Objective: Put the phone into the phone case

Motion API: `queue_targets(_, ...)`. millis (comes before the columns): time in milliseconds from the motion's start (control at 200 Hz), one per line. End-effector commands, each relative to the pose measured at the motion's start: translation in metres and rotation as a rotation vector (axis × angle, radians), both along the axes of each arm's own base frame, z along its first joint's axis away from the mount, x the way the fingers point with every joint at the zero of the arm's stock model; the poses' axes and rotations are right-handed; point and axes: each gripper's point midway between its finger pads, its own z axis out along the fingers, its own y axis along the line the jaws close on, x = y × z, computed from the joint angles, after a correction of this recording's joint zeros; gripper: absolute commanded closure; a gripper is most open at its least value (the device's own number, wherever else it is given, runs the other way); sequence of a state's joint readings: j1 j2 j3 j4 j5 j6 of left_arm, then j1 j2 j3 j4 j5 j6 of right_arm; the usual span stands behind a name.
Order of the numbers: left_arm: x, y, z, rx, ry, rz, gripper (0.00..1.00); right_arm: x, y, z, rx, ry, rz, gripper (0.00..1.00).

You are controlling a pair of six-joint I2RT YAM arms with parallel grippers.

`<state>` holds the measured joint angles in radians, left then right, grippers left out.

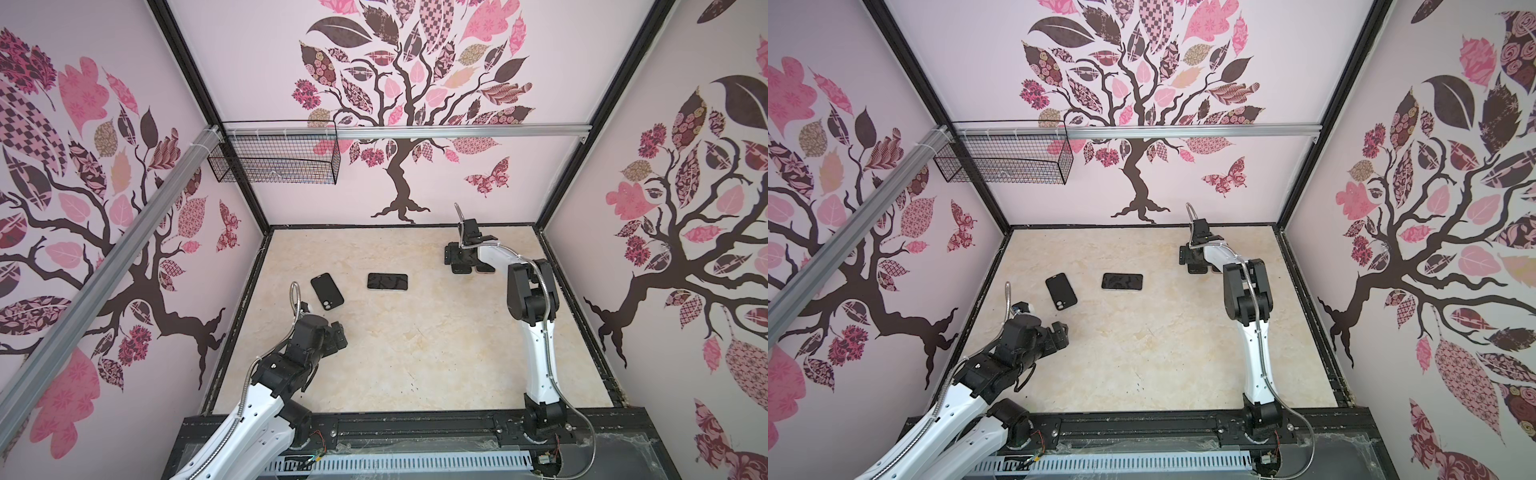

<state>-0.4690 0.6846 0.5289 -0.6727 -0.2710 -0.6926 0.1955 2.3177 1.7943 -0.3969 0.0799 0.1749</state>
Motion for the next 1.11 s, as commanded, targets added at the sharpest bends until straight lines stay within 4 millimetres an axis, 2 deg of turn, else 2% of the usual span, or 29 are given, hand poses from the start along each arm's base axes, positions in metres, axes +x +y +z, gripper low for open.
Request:
queue_targets(0, 0.011, 0.002, 0.014, 0.01, -0.035, 0.028, 0.03, -0.01, 0.009, 0.063, 0.07, -0.11, 0.074, 0.0)
queue_targets(260, 0.031, 0.009, 0.014, 0.095, -0.027, 0.09, 0.03, -0.073, 0.013, 0.122, 0.133, -0.191, 0.147, 0.0)
queue_targets(420, 0.053, 0.009, 0.02, 0.131, -0.037, 0.105, 0.04, -0.122, 0.008, 0.139, 0.156, -0.213, 0.138, 0.0)
queue_targets(540, 0.07, 0.01, 0.019, 0.129, -0.003, 0.112, 0.07, -0.162, 0.007, 0.14, 0.162, -0.214, 0.134, 0.0)
queue_targets(655, 0.087, 0.02, 0.012, 0.095, 0.024, 0.137, 0.12, -0.198, 0.009, 0.138, 0.17, -0.212, 0.148, 0.0)
queue_targets(800, 0.108, 0.033, 0.002, 0.067, 0.052, 0.172, 0.17, -0.233, 0.01, 0.131, 0.204, -0.195, 0.157, 0.0)
queue_targets(895, 0.121, 0.038, -0.006, 0.065, 0.075, 0.185, 0.23, -0.247, 0.015, 0.127, 0.234, -0.199, 0.175, 0.0)
queue_targets(1100, 0.148, 0.045, -0.028, 0.092, 0.136, 0.202, 0.37, -0.261, 0.029, 0.128, 0.277, -0.192, 0.224, 0.0)
